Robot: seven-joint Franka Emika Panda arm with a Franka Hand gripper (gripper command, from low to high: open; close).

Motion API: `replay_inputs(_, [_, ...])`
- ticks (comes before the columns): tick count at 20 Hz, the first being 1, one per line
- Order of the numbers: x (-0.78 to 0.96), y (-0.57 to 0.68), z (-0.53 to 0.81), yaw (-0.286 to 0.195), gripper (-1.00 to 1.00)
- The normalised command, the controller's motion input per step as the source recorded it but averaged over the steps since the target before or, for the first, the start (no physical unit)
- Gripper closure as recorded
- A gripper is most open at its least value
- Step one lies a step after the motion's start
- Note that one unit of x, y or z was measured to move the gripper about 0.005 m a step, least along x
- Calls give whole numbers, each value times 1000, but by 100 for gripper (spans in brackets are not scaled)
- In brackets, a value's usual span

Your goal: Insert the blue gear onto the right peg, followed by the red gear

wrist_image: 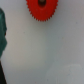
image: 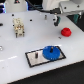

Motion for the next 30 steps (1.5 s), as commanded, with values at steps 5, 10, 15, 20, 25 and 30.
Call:
replay_inputs(5, [261,139,-104,0,-100])
replay_inputs(10, [-117,111,-351,0,-100])
replay_inputs(15, [-86,154,-341,0,-100])
replay_inputs(20, [-104,32,-326,0,-100])
replay_inputs(25, [-246,17,-159,0,100])
replay_inputs(30, [-226,28,-67,0,100])
